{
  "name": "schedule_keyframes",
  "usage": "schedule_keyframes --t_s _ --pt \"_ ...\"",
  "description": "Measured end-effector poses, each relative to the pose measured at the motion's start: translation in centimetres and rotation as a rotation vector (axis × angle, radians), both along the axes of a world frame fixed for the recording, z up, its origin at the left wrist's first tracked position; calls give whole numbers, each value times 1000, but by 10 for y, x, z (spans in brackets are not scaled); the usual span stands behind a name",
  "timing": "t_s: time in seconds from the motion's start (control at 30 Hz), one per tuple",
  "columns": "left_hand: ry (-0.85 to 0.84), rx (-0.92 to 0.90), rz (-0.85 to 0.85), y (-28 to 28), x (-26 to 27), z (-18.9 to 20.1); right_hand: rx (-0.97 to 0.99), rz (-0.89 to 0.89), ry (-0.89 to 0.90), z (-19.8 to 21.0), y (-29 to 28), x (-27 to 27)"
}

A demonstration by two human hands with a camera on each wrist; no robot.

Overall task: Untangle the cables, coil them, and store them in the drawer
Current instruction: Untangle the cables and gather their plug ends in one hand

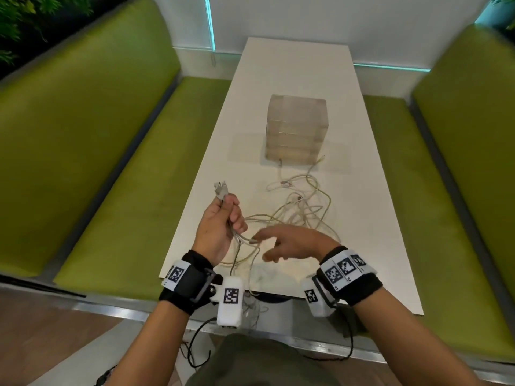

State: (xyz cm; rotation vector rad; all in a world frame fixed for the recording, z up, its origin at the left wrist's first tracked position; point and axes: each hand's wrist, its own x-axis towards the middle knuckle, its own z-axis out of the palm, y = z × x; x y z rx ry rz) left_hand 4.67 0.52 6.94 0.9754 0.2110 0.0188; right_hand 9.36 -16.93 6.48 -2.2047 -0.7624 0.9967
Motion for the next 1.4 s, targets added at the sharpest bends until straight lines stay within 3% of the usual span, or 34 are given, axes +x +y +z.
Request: schedule_keyframes --t_s 0.07,0.23,0.33,0.53,0.67,0.77,0.93,1.13,1.23,1.4 --pt "-15 -22 10 8 1 4 -65 66 7 -17 3 -8" --pt "-40 -9 138 37 -3 8 68 -311 -90 -22 -20 9" --pt "11 38 184 49 -5 2 107 -351 -130 -10 -40 19" --pt "109 465 -31 5 -5 -11 407 -450 -9 13 -22 13" --pt "48 437 -78 -31 -5 -8 481 -410 78 18 -2 0" --pt "56 376 -11 -37 -4 -7 459 -421 121 17 0 -2" --pt "40 208 120 -18 0 0 69 -207 -34 4 -17 3" --pt "56 148 304 25 2 -1 30 -342 -113 -2 -47 15" --pt "84 236 304 22 -1 -5 46 -297 -156 6 -45 15" --pt "58 529 34 -17 -7 -3 179 -248 -190 17 -24 -1"
